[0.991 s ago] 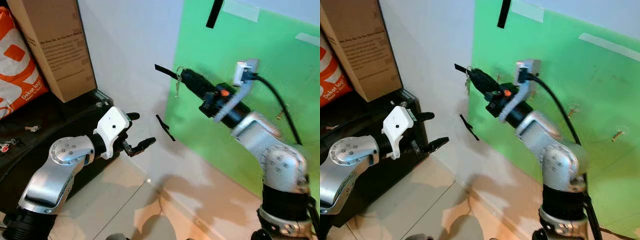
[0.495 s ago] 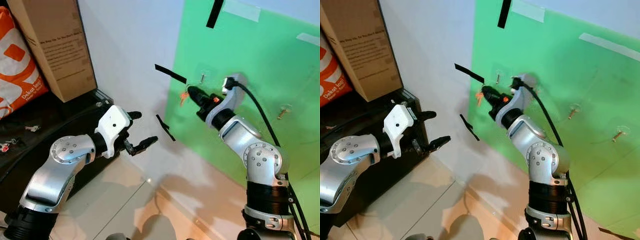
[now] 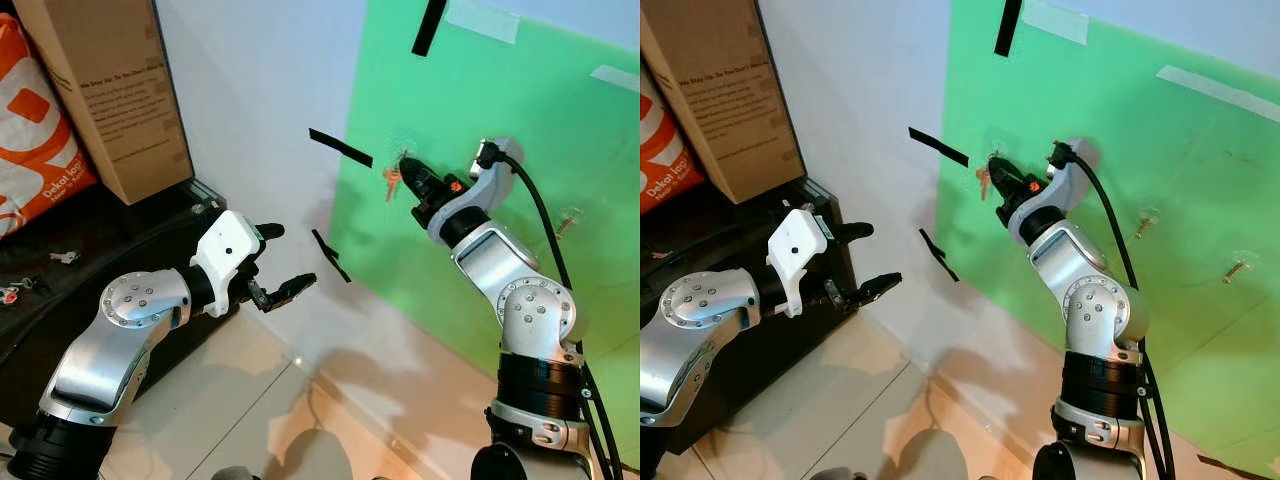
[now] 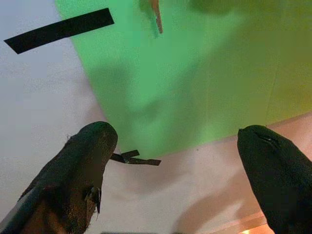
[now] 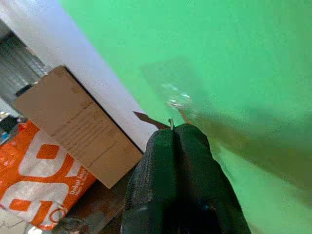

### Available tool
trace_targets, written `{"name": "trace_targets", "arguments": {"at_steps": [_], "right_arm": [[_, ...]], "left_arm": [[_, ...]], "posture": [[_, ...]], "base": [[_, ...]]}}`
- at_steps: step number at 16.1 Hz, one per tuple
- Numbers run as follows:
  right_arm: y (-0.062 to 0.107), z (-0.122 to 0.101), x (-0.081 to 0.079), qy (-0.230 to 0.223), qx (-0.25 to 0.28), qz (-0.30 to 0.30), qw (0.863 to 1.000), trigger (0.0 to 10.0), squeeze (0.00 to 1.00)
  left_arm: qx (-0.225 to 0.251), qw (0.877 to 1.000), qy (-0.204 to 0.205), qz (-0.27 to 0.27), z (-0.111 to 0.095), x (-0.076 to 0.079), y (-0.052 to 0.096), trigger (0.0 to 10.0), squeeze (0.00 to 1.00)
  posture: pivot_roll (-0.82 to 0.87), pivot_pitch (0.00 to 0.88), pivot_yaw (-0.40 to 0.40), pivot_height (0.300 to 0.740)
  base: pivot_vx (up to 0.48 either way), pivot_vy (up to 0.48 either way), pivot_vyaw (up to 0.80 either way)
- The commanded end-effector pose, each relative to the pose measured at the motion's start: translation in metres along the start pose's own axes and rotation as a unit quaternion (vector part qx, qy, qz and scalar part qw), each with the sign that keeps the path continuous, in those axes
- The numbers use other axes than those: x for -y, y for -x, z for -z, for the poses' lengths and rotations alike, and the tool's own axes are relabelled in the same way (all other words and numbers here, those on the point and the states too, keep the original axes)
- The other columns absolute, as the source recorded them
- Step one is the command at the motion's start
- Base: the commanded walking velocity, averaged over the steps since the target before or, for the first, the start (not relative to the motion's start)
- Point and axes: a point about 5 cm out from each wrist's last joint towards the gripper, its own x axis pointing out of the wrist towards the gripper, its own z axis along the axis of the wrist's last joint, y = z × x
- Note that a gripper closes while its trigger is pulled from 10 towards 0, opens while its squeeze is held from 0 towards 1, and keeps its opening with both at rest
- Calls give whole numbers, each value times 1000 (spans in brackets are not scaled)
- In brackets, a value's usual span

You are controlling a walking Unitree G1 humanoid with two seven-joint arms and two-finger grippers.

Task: Hang keys on a hook

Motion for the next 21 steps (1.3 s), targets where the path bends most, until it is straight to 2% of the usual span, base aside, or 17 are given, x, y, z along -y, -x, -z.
{"name": "trace_targets", "arguments": {"at_steps": [1,6,11,12,13,17,18,19,21], "right_arm": [[-2,0,2,-4,-4,16,1000,10000,0],[-4,5,20,-18,-10,80,997,10000,0],[-5,6,19,-2,-12,80,997,10000,0],[-5,5,18,-3,-7,74,997,10000,196],[-3,5,17,1,-8,69,998,10000,1000],[6,13,17,31,-25,52,998,10000,1000],[9,16,18,63,-32,50,996,10000,1000],[12,19,18,81,-36,47,995,10000,1000],[21,24,17,106,-31,30,993,10000,1000]], "left_arm": [[14,1000,-12,9,-8,2,-1,10000,39],[14,1000,-11,8,-9,1,-2,10000,47],[14,1000,-15,8,-10,0,-2,10000,39],[14,1000,-15,7,-10,0,-2,10000,39],[17,1000,-16,4,-10,-1,-2,10000,43],[24,1000,3,-13,-7,-1,-1,10000,43],[28,999,15,-23,-6,-1,0,10000,43],[31,998,27,-40,-4,-3,1,10000,39],[39,988,81,-126,5,-11,6,10000,31]], "posture": [[59,0,-64,740],[61,0,-66,740],[61,0,-62,740],[60,0,-60,740],[58,0,-57,740],[52,0,-58,740],[49,0,-56,740],[41,0,-48,740],[35,0,-46,740]], "base": [[0,0,0],[0,0,0],[0,0,0],[0,0,0],[0,0,0],[0,0,0],[0,0,0],[0,0,0],[0,0,0]]}}
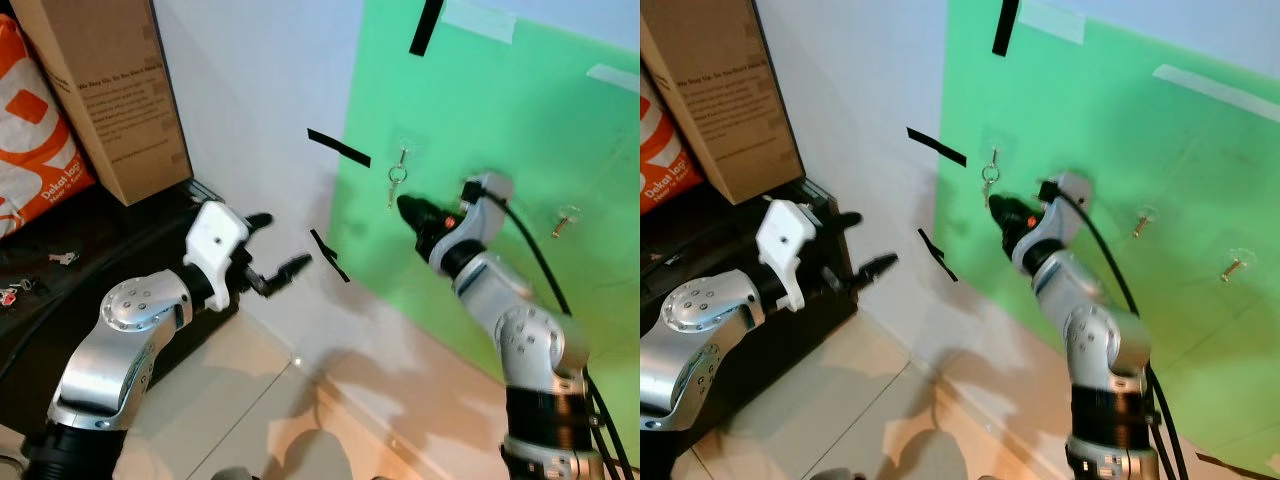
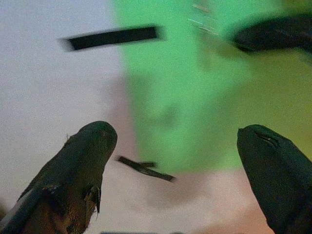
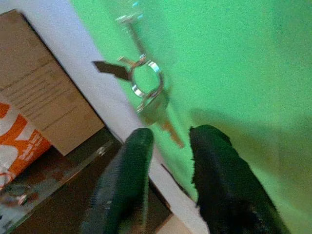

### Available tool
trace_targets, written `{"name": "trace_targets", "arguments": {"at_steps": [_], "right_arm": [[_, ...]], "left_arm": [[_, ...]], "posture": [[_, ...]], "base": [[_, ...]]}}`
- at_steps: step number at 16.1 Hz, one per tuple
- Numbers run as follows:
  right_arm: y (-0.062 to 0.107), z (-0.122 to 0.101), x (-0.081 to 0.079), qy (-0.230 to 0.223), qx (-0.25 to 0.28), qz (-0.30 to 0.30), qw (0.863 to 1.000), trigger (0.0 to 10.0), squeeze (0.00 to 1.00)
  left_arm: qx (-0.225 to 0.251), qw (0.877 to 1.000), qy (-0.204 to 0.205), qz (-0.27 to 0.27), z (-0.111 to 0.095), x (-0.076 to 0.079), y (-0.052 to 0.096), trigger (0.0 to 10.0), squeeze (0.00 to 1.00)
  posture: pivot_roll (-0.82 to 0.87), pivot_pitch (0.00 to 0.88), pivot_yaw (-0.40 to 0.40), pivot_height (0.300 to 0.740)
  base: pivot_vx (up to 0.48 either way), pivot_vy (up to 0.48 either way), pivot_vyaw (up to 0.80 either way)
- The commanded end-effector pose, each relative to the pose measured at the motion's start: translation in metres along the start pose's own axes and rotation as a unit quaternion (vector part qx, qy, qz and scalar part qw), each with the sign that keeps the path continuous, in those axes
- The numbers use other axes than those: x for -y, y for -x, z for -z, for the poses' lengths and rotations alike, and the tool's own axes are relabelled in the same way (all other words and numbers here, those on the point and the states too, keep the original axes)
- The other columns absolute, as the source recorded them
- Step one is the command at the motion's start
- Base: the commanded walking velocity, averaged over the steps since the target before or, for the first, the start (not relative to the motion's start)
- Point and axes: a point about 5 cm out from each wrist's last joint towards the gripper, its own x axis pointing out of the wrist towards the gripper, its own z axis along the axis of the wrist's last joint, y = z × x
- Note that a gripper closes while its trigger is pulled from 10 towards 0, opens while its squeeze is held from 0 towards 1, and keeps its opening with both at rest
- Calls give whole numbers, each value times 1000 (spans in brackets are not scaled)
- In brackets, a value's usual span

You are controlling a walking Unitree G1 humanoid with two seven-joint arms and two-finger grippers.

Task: Hang keys on a hook

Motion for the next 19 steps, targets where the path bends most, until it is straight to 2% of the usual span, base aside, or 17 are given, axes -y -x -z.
{"name": "trace_targets", "arguments": {"at_steps": [1,2,3,4,5,6,7,8,9,10,12,13,16,18,19], "right_arm": [[9,0,-3,8,19,-18,1000,10000,1000],[15,4,-2,43,23,-23,999,10000,1000],[21,11,1,61,16,-21,998,10000,1000],[24,15,3,63,15,-16,998,10000,1000],[26,19,5,65,14,-11,998,10000,1000],[29,27,11,61,14,0,998,10000,1000],[32,39,17,63,12,13,998,10000,1000],[33,43,19,68,10,19,997,10000,1000],[34,48,21,83,-2,24,996,10000,1000],[33,51,23,122,-14,36,992,10000,1000],[32,53,22,130,-15,27,991,10000,1000],[32,51,23,153,-3,22,988,10000,1000],[31,53,24,153,-6,13,988,10000,1000],[29,53,22,168,-9,0,986,10000,1000],[27,54,23,166,-19,2,986,10000,1000]], "left_arm": [[7,996,10,-84,5,-12,7,10000,16],[23,990,-9,-141,5,-16,10,10000,35],[19,984,-18,-174,8,-18,13,10000,59],[15,981,-28,-193,10,-20,14,10000,78],[8,978,-28,-205,12,-21,15,10000,153],[3,979,-8,-202,16,-17,15,10000,282],[6,979,-18,-202,17,-14,13,10000,310],[10,976,-38,-215,16,-14,13,10000,298],[-19,971,-38,-235,22,-17,12,10000,145],[-39,977,-21,-210,29,-15,12,10000,0],[-55,971,-24,-231,35,-17,14,10000,0],[-62,969,-24,-238,37,-18,14,10000,0],[-63,970,-30,-233,38,-16,14,10000,0],[-64,971,-25,-230,39,-15,15,10000,0],[-63,971,-25,-229,39,-15,15,10000,0]], "posture": [[37,0,-48,740],[38,0,-48,740],[35,0,-45,740],[35,0,-45,740],[31,0,-41,740],[20,0,-28,740],[20,0,-26,740],[19,0,-24,740],[17,0,-20,740],[15,0,-19,740],[22,0,-26,740],[22,0,-28,740],[30,0,-39,740],[30,0,-41,740],[30,0,-41,740]], "base": [[0,0,0],[0,0,0],[0,0,0],[0,0,0],[0,0,525],[0,0,800],[0,0,800],[0,0,800],[0,0,800],[0,0,800],[0,0,800],[0,0,800],[0,0,800],[0,0,734],[270,0,0]]}}
